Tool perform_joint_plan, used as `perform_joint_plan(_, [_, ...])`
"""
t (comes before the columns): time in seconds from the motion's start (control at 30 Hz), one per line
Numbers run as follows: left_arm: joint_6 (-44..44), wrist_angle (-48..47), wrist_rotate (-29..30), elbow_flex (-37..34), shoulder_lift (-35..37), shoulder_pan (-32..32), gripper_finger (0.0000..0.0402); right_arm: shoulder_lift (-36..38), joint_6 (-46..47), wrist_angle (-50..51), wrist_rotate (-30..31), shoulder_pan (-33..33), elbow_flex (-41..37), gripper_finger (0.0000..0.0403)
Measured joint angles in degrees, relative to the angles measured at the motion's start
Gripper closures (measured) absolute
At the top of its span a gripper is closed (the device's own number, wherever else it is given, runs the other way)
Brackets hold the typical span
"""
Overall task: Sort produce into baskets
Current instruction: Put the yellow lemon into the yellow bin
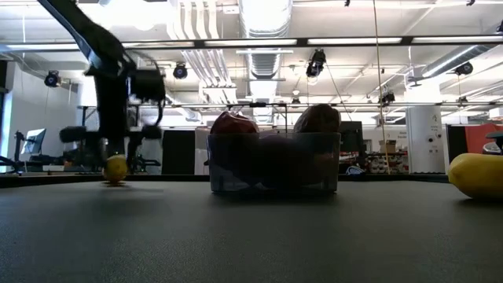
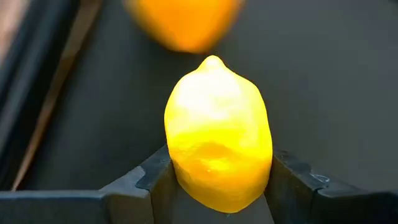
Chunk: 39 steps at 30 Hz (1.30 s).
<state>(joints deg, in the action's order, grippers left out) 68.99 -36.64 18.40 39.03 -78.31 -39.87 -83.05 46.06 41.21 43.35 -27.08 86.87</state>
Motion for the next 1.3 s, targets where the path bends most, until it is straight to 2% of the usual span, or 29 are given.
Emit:
perform_joint_plan(0.13, [-14.4, -0.7, -5.2, 2.6, 8.0, 6.5, 0.0227, 0.0, 0.0, 0.0, 0.0, 0.0, 0.0, 0.0078])
perform_joint_plan(0.27, [-24.2, -3.2, -8.5, 6.2, 16.2, 17.6, 0.0227, 0.0, -0.4, -0.2, 0.3, 0.0, 0.0, 0.0078])
perform_joint_plan(0.5, [-31.0, -18.3, -6.9, 16.3, 23.7, 42.1, 0.0227, 0.0, -7.1, -2.0, 1.1, 1.7, 0.0, 0.0078])
perform_joint_plan(0.6, [-27.2, -24.4, -7.1, 19.5, 24.1, 53.3, 0.0227, 0.0, -7.3, -3.0, 1.8, 2.7, 0.0, 0.0078])
perform_joint_plan(0.73, [-17.7, -31.0, -7.6, 20.5, 23.7, 67.5, 0.0227, 0.0, -6.2, -2.8, 1.7, 3.1, 0.0, 0.0078])
perform_joint_plan(0.93, [-3.8, -32.1, -11.9, 18.8, 22.4, 85.4, 0.0227, 0.0, 1.0, -3.3, 0.3, 2.6, 0.0, 0.0078])
perform_joint_plan(1.13, [7.5, -31.7, -13.9, 18.6, 19.6, 96.3, 0.0222, -1.2, 4.1, -8.7, -7.2, 1.1, 0.1, 0.0078])
perform_joint_plan(1.3, [9.1, -30.3, -16.9, 18.6, 15.7, 101.0, 0.0208, -5.2, 3.9, -17.1, -10.6, 0.2, 0.1, 0.0078])
